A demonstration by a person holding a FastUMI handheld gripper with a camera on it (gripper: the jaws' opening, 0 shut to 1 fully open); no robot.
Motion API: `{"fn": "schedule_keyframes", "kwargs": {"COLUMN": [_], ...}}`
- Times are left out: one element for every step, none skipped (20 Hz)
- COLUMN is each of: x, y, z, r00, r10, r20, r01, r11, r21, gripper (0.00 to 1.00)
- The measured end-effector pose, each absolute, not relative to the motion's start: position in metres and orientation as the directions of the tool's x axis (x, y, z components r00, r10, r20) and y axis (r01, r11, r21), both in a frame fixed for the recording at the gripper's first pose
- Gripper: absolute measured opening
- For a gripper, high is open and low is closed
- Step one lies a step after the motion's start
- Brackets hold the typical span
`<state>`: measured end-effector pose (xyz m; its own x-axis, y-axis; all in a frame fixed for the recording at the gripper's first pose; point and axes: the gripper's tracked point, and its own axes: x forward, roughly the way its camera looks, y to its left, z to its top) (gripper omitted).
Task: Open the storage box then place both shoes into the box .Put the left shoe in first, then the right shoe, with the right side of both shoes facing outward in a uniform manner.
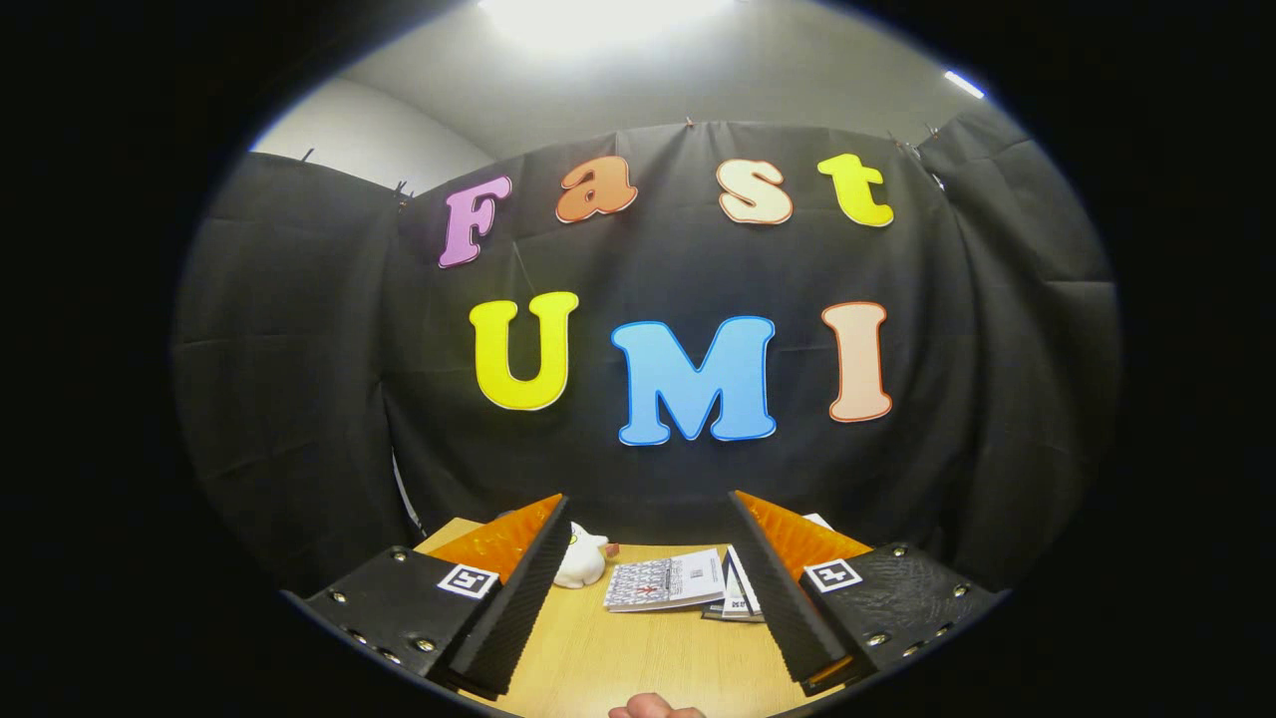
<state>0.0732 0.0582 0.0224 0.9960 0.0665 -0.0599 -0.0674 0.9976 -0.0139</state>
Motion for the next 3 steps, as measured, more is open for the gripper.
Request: {"fn": "schedule_keyframes", "kwargs": {"x": [0.0731,0.0728,0.0723], "y": [0.0571,0.0554,0.0525], "z": [0.0239,0.0259,0.027], "r00": [0.996,0.997,0.997], "r10": [0.068,0.066,0.065], "r20": [-0.053,-0.042,-0.033], "r01": [-0.068,-0.067,-0.065], "r11": [0.998,0.998,0.998], "r21": [-0.011,-0.008,-0.009], "gripper": [0.96,0.96,0.96]}}
